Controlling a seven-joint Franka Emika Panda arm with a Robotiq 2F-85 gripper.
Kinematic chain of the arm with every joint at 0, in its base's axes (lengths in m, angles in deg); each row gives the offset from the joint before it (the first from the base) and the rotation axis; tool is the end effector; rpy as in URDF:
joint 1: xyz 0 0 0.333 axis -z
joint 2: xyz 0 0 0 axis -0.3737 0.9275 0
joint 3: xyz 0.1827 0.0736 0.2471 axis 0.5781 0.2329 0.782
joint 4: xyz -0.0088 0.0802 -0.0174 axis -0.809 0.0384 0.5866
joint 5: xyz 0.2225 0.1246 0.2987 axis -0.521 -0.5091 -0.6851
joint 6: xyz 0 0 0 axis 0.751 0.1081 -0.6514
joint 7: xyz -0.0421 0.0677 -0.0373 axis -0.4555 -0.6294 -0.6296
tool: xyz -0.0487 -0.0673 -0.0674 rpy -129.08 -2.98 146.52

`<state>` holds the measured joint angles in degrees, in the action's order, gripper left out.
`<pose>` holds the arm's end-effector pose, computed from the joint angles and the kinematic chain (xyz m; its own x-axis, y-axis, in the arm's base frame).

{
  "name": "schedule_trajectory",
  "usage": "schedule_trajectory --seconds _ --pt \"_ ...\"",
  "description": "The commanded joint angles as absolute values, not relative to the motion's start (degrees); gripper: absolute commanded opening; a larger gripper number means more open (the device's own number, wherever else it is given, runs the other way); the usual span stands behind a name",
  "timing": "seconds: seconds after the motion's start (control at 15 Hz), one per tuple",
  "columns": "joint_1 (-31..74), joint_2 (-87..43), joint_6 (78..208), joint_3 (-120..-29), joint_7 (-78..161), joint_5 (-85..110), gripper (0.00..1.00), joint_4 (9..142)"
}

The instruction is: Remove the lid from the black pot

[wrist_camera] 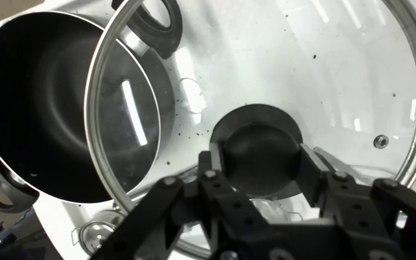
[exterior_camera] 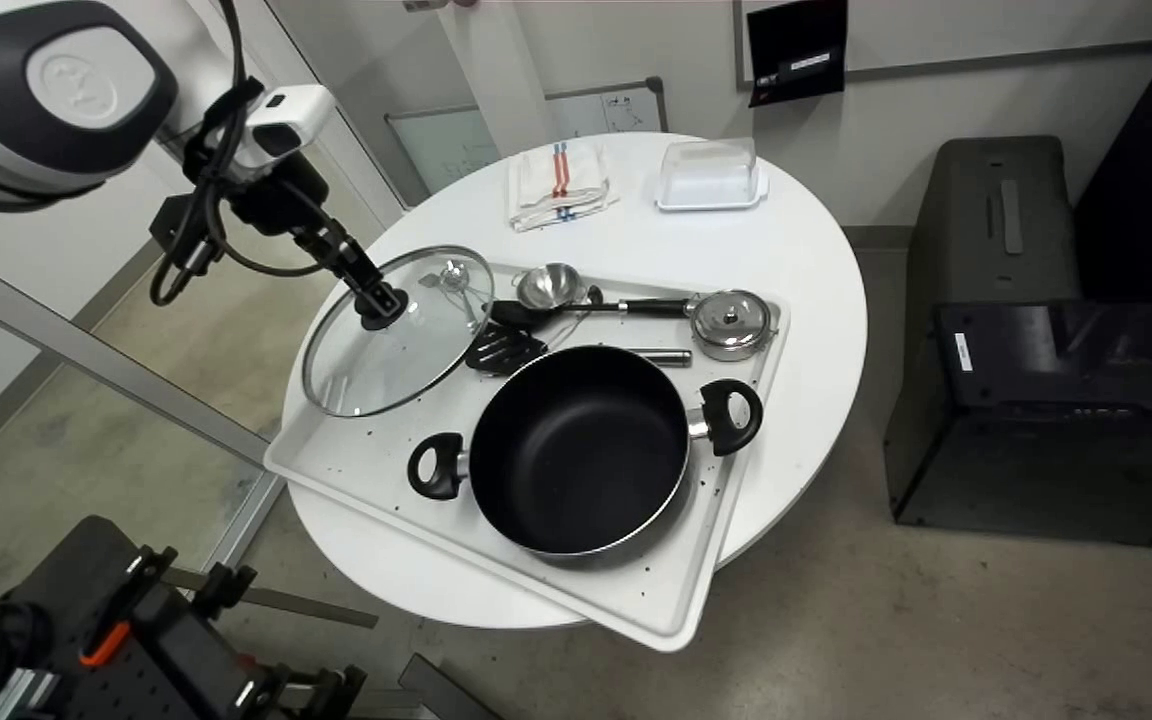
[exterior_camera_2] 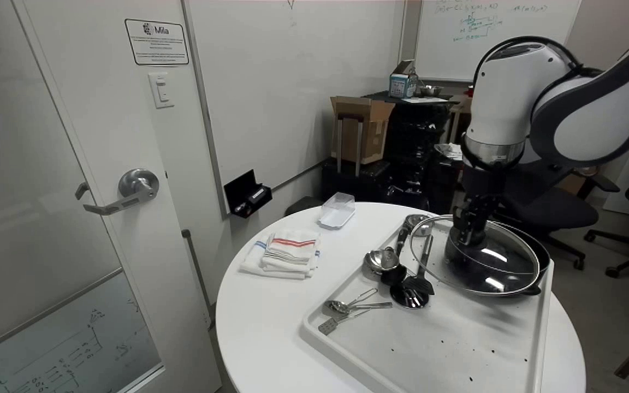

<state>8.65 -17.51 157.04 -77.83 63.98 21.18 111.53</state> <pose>0.5383 0.0561 0.2008 0.9811 -0.1902 0.0367 -0.1935 -0.9702 0.1458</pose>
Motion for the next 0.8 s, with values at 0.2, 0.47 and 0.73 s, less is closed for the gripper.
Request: schedule_trajectory --seconds 0.2,0.47,0.73 --pt "2.6 -15.5 156.9 -76.3 67.3 29.4 0.25 113.3" --pt "-1.4 -11.4 157.3 -76.4 68.7 34.2 0.25 114.2" --pt "-4.1 -8.3 157.9 -77.3 68.9 37.2 0.25 114.0"
